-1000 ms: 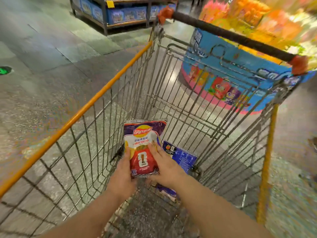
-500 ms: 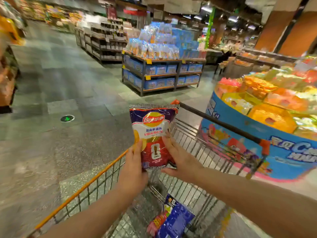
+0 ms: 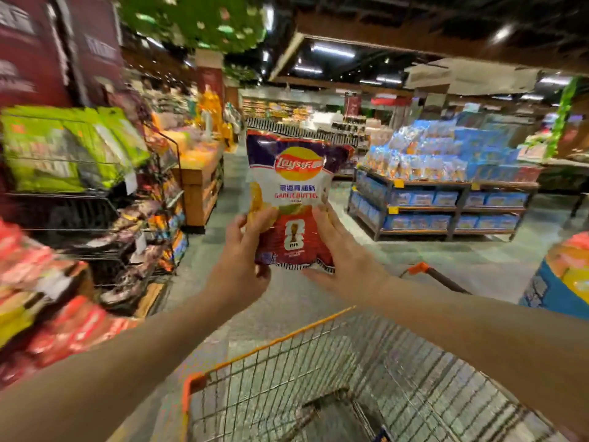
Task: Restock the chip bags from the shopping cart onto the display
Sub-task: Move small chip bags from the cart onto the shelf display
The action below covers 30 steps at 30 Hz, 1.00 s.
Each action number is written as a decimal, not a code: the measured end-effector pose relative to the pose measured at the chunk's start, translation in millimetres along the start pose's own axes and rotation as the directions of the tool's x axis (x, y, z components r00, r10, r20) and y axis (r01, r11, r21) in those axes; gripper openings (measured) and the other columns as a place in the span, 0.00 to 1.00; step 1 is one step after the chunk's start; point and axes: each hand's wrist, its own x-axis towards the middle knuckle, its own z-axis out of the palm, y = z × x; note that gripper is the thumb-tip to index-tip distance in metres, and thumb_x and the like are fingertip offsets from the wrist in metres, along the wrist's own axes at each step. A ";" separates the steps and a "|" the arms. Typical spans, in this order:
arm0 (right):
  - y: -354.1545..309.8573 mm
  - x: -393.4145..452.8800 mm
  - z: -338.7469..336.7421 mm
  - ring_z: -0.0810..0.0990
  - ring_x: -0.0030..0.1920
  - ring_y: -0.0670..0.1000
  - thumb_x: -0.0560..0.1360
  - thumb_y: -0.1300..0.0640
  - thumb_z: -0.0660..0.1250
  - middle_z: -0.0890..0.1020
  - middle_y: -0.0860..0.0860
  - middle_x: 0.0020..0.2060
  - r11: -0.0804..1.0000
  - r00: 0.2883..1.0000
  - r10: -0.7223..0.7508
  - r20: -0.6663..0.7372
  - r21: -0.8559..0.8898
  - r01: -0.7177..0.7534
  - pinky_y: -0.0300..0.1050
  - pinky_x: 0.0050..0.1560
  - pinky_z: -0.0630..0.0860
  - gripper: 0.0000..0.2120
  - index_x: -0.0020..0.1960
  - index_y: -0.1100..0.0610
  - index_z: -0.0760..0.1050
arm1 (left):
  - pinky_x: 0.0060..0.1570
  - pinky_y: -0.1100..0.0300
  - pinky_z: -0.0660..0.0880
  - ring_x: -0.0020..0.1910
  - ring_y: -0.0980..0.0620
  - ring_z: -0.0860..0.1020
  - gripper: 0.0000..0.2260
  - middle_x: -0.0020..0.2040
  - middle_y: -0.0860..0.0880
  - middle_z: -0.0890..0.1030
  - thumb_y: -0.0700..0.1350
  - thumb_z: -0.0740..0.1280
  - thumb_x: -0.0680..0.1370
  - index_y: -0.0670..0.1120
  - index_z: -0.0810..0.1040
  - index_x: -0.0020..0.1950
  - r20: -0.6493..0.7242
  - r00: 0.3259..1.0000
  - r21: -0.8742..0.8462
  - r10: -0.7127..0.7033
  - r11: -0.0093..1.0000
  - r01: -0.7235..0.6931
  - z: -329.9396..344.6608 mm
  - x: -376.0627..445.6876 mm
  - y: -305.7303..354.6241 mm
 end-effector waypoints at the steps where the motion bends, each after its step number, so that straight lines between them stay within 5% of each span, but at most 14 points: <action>1: -15.2 5.5 2.0 0.52 0.76 0.52 0.72 0.42 0.65 0.47 0.54 0.76 0.998 0.999 -0.051 -0.019 0.020 0.052 0.46 0.69 0.61 0.41 0.75 0.46 0.44 | 0.57 0.58 0.69 0.65 0.38 0.68 0.46 0.70 0.38 0.59 0.29 0.69 0.67 0.69 0.52 0.67 -0.012 1.000 0.023 0.018 1.000 -0.018 -19.5 -6.7 2.1; 3: -46.4 14.5 7.9 0.55 0.75 0.56 0.73 0.44 0.62 0.49 0.58 0.76 0.988 0.988 -0.148 -0.046 0.046 0.150 0.49 0.67 0.65 0.37 0.75 0.48 0.47 | 0.58 0.58 0.68 0.66 0.36 0.67 0.46 0.70 0.37 0.58 0.28 0.69 0.67 0.69 0.53 0.66 -0.055 0.998 0.067 0.010 0.998 -0.007 -58.1 -26.4 7.5; 7: -127.8 25.4 26.6 0.52 0.77 0.52 0.79 0.47 0.59 0.49 0.58 0.76 0.914 0.947 -0.304 -0.108 0.249 0.322 0.36 0.70 0.60 0.29 0.75 0.52 0.51 | 0.58 0.56 0.68 0.62 0.34 0.71 0.47 0.67 0.34 0.62 0.27 0.72 0.63 0.66 0.56 0.67 -0.179 0.983 0.193 -0.029 0.979 0.064 -137.7 -89.4 23.0; 11: -230.1 20.2 48.3 0.49 0.77 0.53 0.77 0.46 0.59 0.45 0.56 0.76 0.839 0.927 -0.367 -0.072 0.404 0.364 0.39 0.70 0.59 0.29 0.73 0.39 0.49 | 0.55 0.53 0.71 0.58 0.34 0.73 0.47 0.65 0.32 0.63 0.27 0.74 0.62 0.64 0.56 0.67 -0.272 0.956 0.320 -0.112 0.926 0.199 -224.3 -174.4 51.4; 16: -367.7 -17.5 56.5 0.40 0.66 0.24 0.75 0.44 0.63 0.35 0.45 0.76 0.754 0.929 -0.360 0.084 0.612 0.237 0.45 0.69 0.66 0.37 0.68 0.25 0.40 | 0.55 0.61 0.69 0.62 0.38 0.70 0.46 0.69 0.38 0.59 0.29 0.71 0.68 0.72 0.52 0.63 -0.376 0.899 0.429 -0.226 0.817 0.385 -305.5 -289.5 121.3; 20: -453.7 -48.2 46.7 0.59 0.73 0.44 0.77 0.50 0.65 0.32 0.40 0.73 0.626 0.849 -0.503 0.165 0.746 0.226 0.49 0.65 0.72 0.38 0.65 0.23 0.40 | 0.54 0.49 0.75 0.65 0.32 0.68 0.47 0.69 0.45 0.55 0.31 0.75 0.66 0.69 0.53 0.67 -0.445 0.868 0.542 -0.221 0.705 0.457 -354.4 -371.7 175.9; 25: -536.1 -78.1 23.6 0.64 0.72 0.54 0.79 0.48 0.62 0.33 0.39 0.75 0.543 0.761 -0.627 0.171 0.796 0.269 0.54 0.63 0.73 0.37 0.63 0.21 0.35 | 0.55 0.50 0.72 0.62 0.30 0.69 0.43 0.68 0.34 0.60 0.37 0.75 0.66 0.68 0.55 0.65 -0.548 0.803 0.610 -0.234 0.545 0.575 -395.0 -438.0 258.2; 28: -571.4 -97.3 9.4 0.58 0.74 0.52 0.80 0.50 0.60 0.35 0.42 0.76 0.419 0.698 -0.708 0.107 0.859 0.294 0.45 0.67 0.69 0.34 0.67 0.25 0.38 | 0.55 0.52 0.71 0.61 0.30 0.70 0.47 0.68 0.34 0.58 0.29 0.74 0.65 0.69 0.55 0.65 -0.623 0.757 0.621 -0.198 0.463 0.632 -397.9 -471.4 301.6; 30: -590.1 -114.1 -1.7 0.50 0.75 0.45 0.80 0.52 0.60 0.39 0.44 0.77 0.313 0.658 -0.751 0.065 0.912 0.267 0.24 0.65 0.59 0.33 0.68 0.28 0.41 | 0.52 0.55 0.73 0.59 0.31 0.72 0.47 0.69 0.40 0.55 0.29 0.74 0.65 0.69 0.53 0.65 -0.687 0.700 0.611 -0.193 0.368 0.701 -390.5 -493.5 334.5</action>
